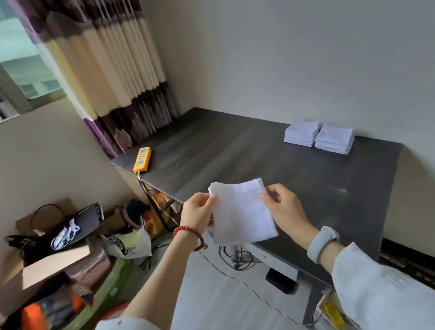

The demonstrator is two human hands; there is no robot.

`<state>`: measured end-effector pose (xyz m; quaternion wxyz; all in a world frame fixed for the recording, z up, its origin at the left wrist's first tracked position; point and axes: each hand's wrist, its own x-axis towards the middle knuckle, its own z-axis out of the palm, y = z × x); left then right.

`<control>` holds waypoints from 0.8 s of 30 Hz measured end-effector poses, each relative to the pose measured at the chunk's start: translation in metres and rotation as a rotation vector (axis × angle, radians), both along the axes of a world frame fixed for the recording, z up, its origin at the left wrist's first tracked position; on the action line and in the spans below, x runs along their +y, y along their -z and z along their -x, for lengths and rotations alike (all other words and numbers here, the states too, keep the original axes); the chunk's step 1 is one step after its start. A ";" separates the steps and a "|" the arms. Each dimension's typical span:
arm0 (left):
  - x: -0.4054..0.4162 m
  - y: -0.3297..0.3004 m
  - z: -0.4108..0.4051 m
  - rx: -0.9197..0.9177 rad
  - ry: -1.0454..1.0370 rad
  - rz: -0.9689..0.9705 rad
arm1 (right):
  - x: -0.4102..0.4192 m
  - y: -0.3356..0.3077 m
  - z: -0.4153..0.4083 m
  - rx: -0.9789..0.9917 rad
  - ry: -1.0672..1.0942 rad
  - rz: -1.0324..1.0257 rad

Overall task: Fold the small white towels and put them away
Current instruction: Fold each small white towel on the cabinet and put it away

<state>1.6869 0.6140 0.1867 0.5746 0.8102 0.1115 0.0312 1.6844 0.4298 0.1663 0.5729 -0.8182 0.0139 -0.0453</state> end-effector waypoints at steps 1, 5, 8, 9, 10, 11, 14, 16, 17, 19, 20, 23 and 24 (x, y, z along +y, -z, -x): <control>0.006 0.007 -0.029 0.006 0.011 -0.001 | 0.007 0.008 -0.026 0.028 0.011 -0.014; 0.023 0.024 -0.142 0.090 0.107 -0.010 | 0.025 0.022 -0.125 0.191 0.047 -0.045; 0.021 0.031 -0.219 0.183 0.200 0.019 | 0.025 0.021 -0.183 0.280 0.070 -0.057; 0.016 0.033 -0.242 0.216 0.233 0.040 | 0.021 0.022 -0.199 0.298 0.098 -0.066; 0.007 0.035 -0.266 0.253 0.271 0.062 | 0.014 0.024 -0.215 0.314 0.135 -0.072; -0.004 0.037 -0.286 0.288 0.316 0.079 | 0.006 0.026 -0.228 0.329 0.174 -0.075; -0.047 0.045 -0.340 0.346 0.458 0.074 | -0.027 0.036 -0.261 0.357 0.308 -0.083; -0.079 0.051 -0.372 0.344 0.509 0.056 | -0.054 0.044 -0.284 0.362 0.398 -0.054; -0.097 0.054 -0.389 0.332 0.525 0.053 | -0.069 0.047 -0.298 0.355 0.438 -0.036; -0.131 0.058 -0.424 0.291 0.547 0.033 | -0.100 0.052 -0.329 0.328 0.506 -0.007; -0.149 0.061 -0.443 0.265 0.552 0.016 | -0.115 0.054 -0.348 0.312 0.535 -0.003; -0.200 0.074 -0.501 0.191 0.556 -0.018 | -0.159 0.066 -0.405 0.277 0.573 0.008; -0.214 0.080 -0.518 0.172 0.552 -0.025 | -0.171 0.072 -0.422 0.267 0.578 0.020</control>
